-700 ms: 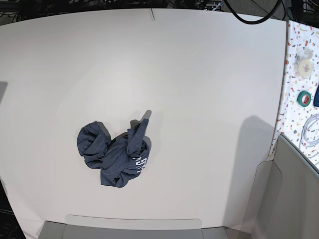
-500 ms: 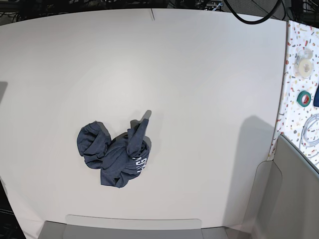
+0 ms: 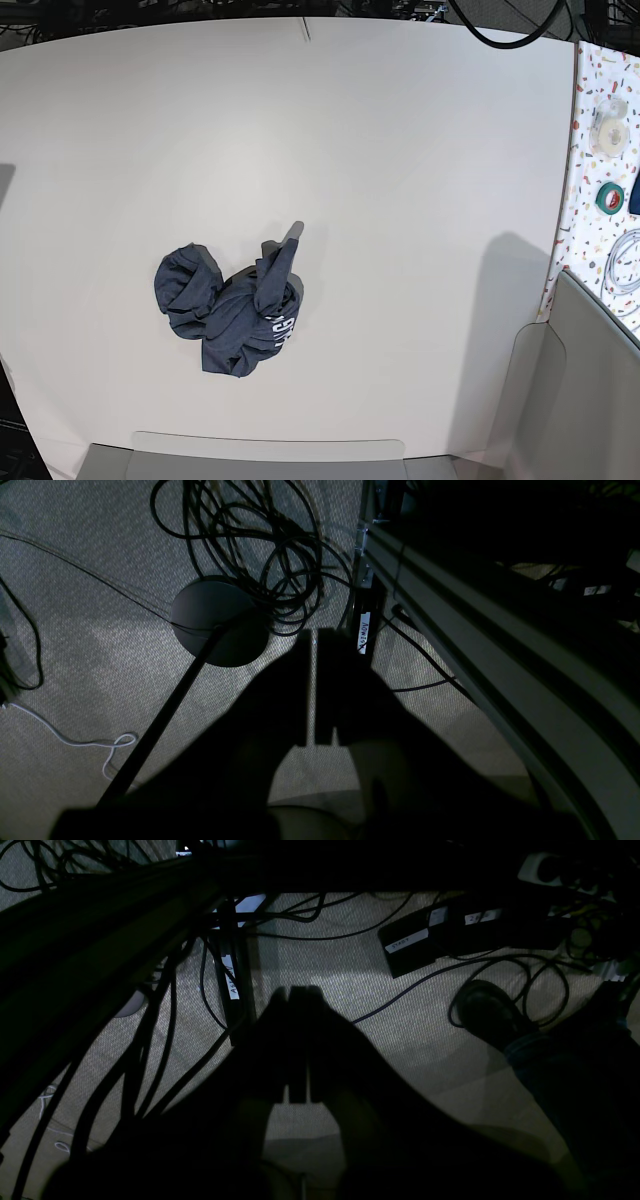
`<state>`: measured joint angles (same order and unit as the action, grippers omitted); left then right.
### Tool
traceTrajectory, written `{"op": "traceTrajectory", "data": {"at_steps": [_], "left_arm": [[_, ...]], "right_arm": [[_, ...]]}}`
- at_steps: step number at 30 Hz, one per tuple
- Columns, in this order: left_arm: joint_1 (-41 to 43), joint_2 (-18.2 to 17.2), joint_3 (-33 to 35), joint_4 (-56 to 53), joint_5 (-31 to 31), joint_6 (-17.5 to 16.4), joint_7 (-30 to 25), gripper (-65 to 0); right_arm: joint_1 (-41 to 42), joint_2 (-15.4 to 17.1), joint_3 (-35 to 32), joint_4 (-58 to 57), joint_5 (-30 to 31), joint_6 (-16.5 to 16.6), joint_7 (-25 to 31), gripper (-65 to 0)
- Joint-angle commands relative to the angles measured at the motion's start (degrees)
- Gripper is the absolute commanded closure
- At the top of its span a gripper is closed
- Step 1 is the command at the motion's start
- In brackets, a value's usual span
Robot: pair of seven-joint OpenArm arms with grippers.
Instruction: Layout the t-shirt on the table in an organized manner, then fold the t-shirt properly
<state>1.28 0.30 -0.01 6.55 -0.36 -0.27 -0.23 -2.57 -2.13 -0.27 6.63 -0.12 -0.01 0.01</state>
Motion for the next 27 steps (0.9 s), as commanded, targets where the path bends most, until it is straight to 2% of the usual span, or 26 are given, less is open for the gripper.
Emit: {"op": "traceTrajectory", "data": {"at_steps": [1,17,21,27], "left_arm": [[0.0,0.01,-0.12,0.18,0.32,-0.21,-0.52,-0.1],[0.08,0.01,-0.3,0.18,-0.03,-0.21,-0.34,0.0],[2.81,-0.08,-0.56,1.32,-0.21,-0.21,-0.17,0.0],[10.9,-1.31,-5.22,12.14,-0.3,-0.21,-0.08,0.0]], "right_arm": [[-0.2,-0.2,0.05,0.09,-0.1,0.14,0.47,-0.2],[-0.82,-0.2,0.23,0.09,-0.1,0.14,0.21,0.0],[-4.95,-0.2,0.49,2.73,0.16,0.14,0.3,0.0],[-14.44,-0.11,0.41,12.66,-0.1,0.14,0.21,0.0]]}}
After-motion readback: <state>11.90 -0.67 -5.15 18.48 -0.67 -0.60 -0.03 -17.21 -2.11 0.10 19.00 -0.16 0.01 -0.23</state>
